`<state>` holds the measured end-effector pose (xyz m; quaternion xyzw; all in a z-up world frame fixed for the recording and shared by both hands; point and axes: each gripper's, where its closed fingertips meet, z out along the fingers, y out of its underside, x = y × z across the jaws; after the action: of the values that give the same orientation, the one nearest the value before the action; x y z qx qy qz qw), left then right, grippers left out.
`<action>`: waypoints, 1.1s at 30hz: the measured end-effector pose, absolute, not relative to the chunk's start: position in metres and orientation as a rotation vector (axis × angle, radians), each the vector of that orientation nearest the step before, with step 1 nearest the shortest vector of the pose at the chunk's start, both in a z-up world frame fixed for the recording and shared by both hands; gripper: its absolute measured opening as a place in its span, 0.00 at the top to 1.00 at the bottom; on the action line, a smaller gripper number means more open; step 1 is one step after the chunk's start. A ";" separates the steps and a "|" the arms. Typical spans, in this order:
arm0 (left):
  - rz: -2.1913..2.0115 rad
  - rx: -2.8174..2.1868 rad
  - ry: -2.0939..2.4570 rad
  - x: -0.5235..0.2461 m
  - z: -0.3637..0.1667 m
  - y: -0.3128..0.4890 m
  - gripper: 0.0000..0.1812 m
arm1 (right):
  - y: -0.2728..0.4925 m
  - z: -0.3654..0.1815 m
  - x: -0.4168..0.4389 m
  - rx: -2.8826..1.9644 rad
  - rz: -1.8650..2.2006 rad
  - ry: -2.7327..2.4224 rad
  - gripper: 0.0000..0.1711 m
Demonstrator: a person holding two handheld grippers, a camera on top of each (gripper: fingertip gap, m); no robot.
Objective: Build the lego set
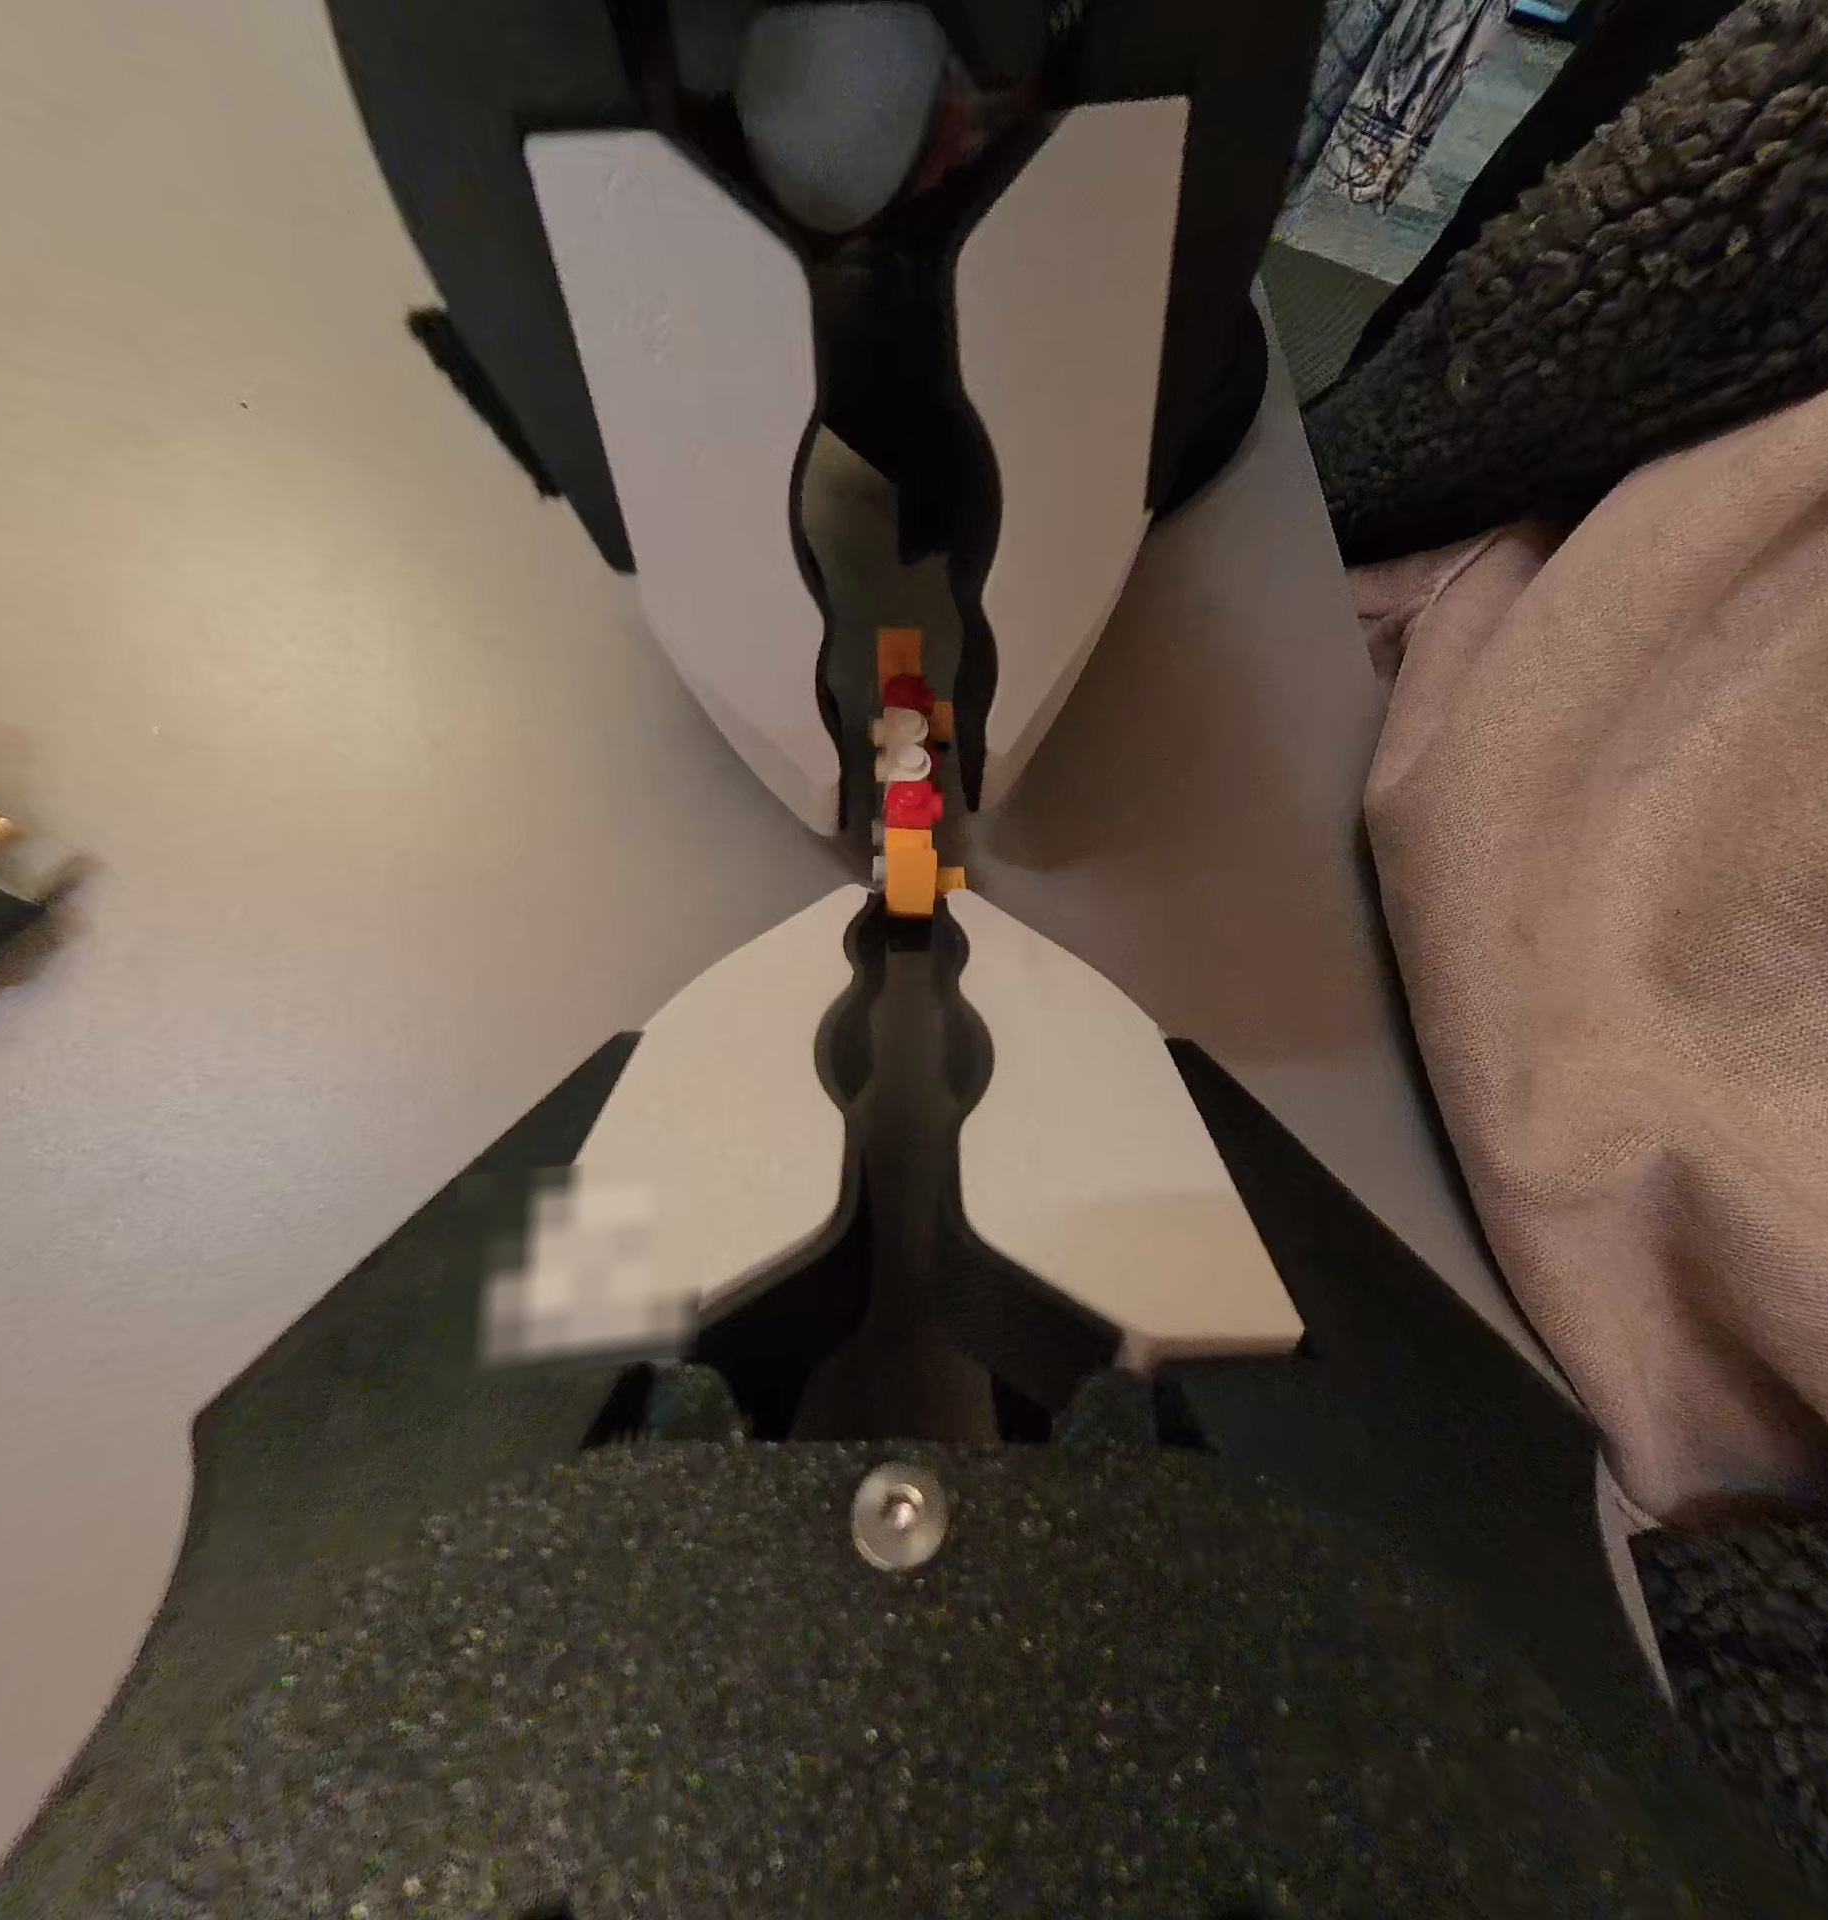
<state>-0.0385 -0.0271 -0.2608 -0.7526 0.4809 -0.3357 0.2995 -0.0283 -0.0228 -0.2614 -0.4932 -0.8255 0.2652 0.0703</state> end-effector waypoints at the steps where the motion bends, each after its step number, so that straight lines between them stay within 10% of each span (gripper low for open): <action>1: -0.900 -2.007 1.267 -0.039 -0.261 -0.027 0.95 | -0.020 -0.259 -0.031 -1.448 0.769 -2.449 0.86; 9: -1.059 -2.110 1.086 -0.044 -0.257 -0.019 0.95 | -0.021 -0.253 -0.041 -1.146 0.374 -2.158 0.73; 33: -1.336 -2.232 0.703 -0.048 -0.246 -0.004 0.96 | 0.002 -0.255 -0.058 -1.209 0.209 -1.945 0.85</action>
<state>-0.0481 -0.0038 -0.2463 -0.8077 0.2545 -0.4834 0.2218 -0.0580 0.0018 -0.2549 -0.4797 -0.7719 0.0831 0.4088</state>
